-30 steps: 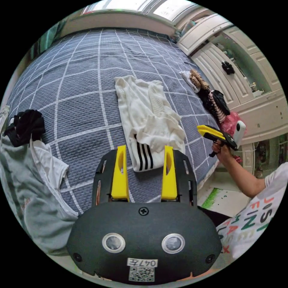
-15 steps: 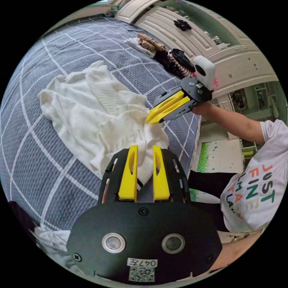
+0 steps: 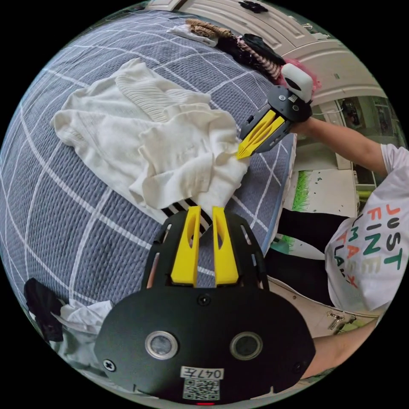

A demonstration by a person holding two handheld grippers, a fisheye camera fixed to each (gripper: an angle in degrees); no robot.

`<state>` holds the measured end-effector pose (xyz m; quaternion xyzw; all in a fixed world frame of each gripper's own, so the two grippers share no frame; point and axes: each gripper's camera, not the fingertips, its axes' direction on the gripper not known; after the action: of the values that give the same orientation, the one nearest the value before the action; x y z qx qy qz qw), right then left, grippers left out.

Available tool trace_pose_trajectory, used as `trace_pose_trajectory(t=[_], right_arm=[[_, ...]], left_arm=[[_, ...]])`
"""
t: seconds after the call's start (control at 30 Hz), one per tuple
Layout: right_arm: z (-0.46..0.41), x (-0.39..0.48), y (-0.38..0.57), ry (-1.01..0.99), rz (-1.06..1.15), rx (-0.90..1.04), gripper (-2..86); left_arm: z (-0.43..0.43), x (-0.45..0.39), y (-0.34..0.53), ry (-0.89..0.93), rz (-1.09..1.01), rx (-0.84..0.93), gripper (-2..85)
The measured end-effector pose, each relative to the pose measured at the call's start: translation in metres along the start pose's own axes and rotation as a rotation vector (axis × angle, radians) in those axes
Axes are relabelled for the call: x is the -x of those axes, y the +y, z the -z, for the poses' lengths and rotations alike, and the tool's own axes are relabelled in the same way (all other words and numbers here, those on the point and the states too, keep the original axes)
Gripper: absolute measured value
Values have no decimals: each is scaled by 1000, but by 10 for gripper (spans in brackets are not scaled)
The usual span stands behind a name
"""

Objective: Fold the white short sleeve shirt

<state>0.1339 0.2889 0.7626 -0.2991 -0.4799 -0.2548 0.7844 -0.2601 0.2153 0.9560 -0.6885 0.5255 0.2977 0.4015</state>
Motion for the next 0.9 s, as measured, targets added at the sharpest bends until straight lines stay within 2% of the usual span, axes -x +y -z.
trace_pose_trajectory(t=[0.23,0.33,0.4,0.43,0.6,0.67,0.77,0.83,0.9], right_arm=[[33,-40,-43,138,-33,-57,-7],[62,-43,-50,279,-111,-174,-9],[74,-36,-44,265,-134,-253,-9],[75,-28,-37,221,-129,-265,-7],[40,10,-8,144,-47,-151,-5],[14,14,-1,115,-41,-63,-5],[-7,6,-14,113,-26,-10,-5],[1,1,-32,122,-17,-61,-5],[15,-5,-50,144,-26,-136,-4]], left_arm=[[14,6,-48,33,-35,-121,14],[47,11,-57,-34,52,-324,10],[70,10,-47,-25,103,-435,6],[71,8,-44,-21,104,-423,4],[23,-22,-32,-22,20,-96,-6],[3,-27,-36,8,9,-61,-7],[-17,-34,-57,76,-12,-87,-7],[-20,-35,-73,50,11,-108,-6],[-5,-32,-85,-31,94,-226,-4]])
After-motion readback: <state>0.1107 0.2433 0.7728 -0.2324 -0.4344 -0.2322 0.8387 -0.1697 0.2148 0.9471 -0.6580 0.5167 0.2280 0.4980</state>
